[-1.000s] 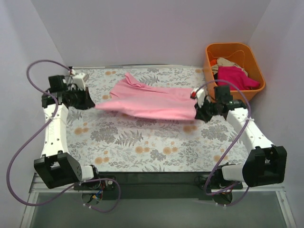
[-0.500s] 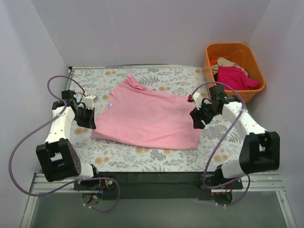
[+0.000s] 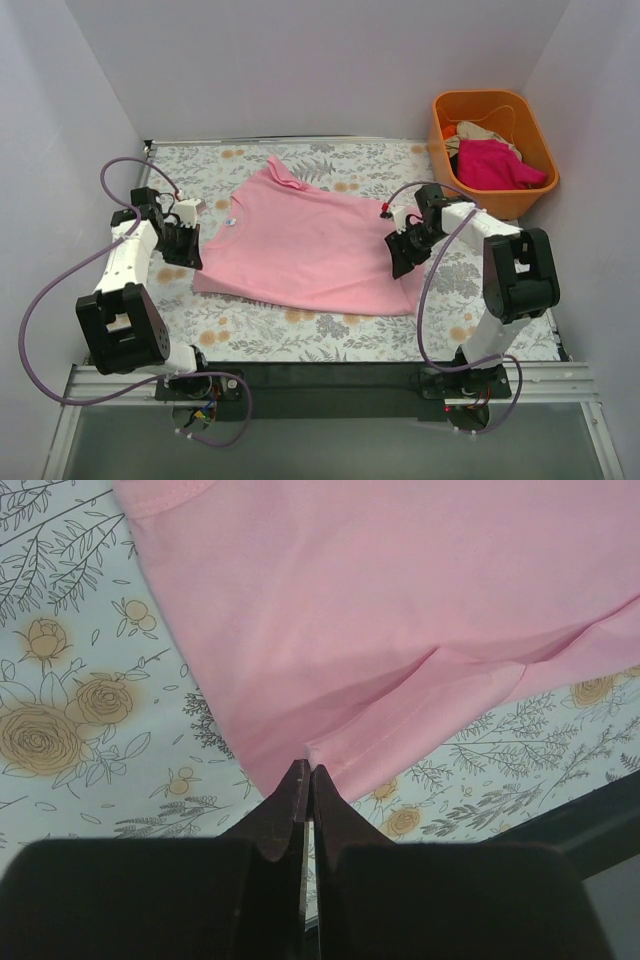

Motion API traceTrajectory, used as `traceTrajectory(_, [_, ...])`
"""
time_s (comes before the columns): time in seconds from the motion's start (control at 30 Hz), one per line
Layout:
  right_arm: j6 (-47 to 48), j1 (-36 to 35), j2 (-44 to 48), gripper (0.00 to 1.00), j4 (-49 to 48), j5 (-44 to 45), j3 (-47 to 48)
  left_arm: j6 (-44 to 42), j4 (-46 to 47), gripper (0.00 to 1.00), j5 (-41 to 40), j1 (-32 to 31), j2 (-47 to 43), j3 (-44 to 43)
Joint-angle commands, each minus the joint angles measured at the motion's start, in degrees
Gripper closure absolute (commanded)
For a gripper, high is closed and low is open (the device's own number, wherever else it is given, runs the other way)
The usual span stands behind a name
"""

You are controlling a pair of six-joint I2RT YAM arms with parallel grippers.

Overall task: Fold and stack the t-shirts
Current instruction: Flatten the tshirt out

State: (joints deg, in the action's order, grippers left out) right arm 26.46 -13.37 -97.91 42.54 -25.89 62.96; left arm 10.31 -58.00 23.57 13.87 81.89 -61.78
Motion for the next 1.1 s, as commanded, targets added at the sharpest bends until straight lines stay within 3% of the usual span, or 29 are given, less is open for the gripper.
traceTrajectory(0.0, [-2.3,-0.7,-1.8,0.54,-2.1,-1.0,2.2,0.0,1.2,1.0,1.2,0.1,-0.8,-0.4])
traceTrajectory(0.5, [-3.6,-3.2,-4.8,0.61,-3.8,-2.1,3.2,0.1,2.0,1.0,1.6,0.1,0.1,0.1])
traceTrajectory(0.7, [-3.3,-3.2,-5.5,0.69,-4.0,-1.2,2.5,0.5,2.1,1.0,1.7,0.0,0.6,-0.1])
traceTrajectory(0.9, [-2.4,-3.2,-5.5,0.66,-3.8,1.2,2.2,0.3,2.0,1.0,1.7,0.1,0.1,0.4])
traceTrajectory(0.97, [-2.0,-3.1,-5.3,0.76,-3.6,1.0,2.1,0.2,2.2,1.0,1.6,0.1,0.4,0.3])
traceTrajectory(1.03, [-2.0,-3.2,-4.2,0.98,-3.3,0.1,2.3,0.8,2.0,1.0,2.1,0.1,0.6,-0.4])
traceTrajectory(1.07, [-1.9,-3.2,-3.4,0.99,-3.1,-0.3,2.5,1.1,1.8,1.0,2.5,0.1,0.6,-1.0])
